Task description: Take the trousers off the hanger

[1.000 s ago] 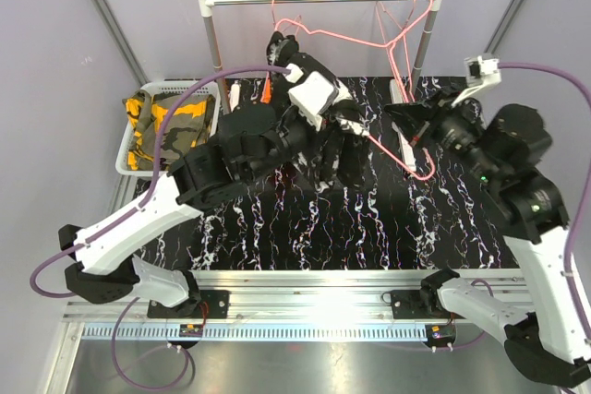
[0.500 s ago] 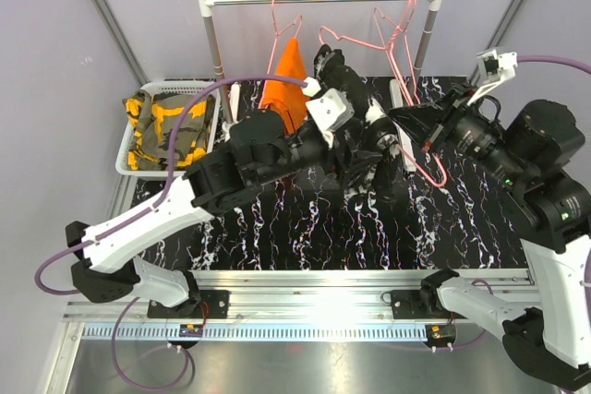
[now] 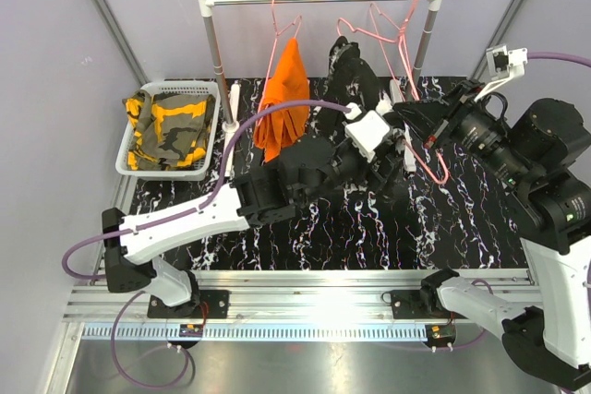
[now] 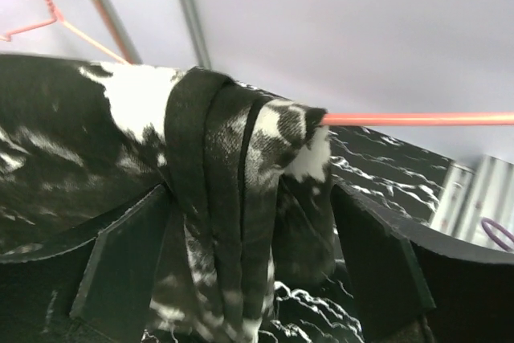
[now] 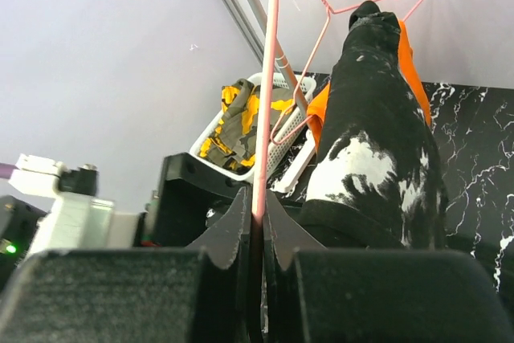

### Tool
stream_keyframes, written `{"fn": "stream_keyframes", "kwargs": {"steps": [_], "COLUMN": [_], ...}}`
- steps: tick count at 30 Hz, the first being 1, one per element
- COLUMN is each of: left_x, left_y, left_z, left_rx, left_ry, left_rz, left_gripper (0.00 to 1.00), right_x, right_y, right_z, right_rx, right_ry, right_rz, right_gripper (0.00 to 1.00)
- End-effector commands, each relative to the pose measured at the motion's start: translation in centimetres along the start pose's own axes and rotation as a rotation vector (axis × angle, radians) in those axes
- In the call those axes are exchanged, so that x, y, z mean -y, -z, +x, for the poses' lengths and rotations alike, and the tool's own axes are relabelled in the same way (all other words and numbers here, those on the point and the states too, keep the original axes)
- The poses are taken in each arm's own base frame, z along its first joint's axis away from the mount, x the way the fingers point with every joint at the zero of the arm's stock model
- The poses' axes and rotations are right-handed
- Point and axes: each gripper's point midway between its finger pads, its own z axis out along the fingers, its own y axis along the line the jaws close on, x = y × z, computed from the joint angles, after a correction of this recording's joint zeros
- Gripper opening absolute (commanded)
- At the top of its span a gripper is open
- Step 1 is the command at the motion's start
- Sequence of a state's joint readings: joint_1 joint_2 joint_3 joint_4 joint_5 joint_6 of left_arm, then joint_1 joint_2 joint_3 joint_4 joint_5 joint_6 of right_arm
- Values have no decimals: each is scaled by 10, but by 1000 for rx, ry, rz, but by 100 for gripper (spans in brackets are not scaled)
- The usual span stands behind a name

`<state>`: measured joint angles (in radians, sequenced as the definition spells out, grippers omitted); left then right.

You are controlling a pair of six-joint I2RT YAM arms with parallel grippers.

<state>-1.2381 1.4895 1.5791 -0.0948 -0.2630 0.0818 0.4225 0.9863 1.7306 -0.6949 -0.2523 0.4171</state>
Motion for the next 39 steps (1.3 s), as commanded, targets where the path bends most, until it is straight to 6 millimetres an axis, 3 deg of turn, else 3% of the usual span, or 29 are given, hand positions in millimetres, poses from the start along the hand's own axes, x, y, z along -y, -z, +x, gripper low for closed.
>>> {"fn": "stream_keyframes", "kwargs": {"steps": [1, 6, 9, 11, 12, 15, 19, 25, 26, 27, 30, 39], "left_x": [-21, -37, -32, -27, -19, -13, -21, -33, -37, -43, -53, -55], "left_y": [-9, -16, -17, -10, -9, 5, 8, -5, -7, -12, -16, -28], "left_z": [-21, -14, -9, -14, -7, -18, -9, 4, -2, 6, -1, -15], "left_rx": [92, 69, 61, 80, 80, 128, 112, 75, 84, 60, 69, 99], "left_ry": [-9, -55, -70, -67, -66, -44, -46, -56, -54, -65, -73, -65], "left_rz": [-148, -251, -221, -176, -133, -76, -117, -204, -228, -269, -334, -364], "left_gripper": [84, 76, 74, 75, 77, 84, 84, 82, 81, 78, 75, 78], "right_x": [-53, -57, -51, -37, -33, -22, -27, -35, -39, -41, -48, -56], "right_y": [31, 37, 34, 28, 26, 18, 14, 18, 18, 18, 23, 30], "right_z": [-82, -87, -88, -89, -90, -89, -91, -94, -93, -93, -94, -93], "right_rx": [296, 313, 313, 322, 323, 320, 317, 329, 324, 321, 328, 329], "right_ry": [80, 90, 102, 113, 116, 124, 117, 96, 91, 84, 73, 60], "right_rz": [-163, -170, -139, -72, -52, -4, -27, -66, -89, -100, -129, -166], "right_gripper": [0, 0, 0, 0, 0, 0, 0, 0, 0, 0, 0, 0]}}
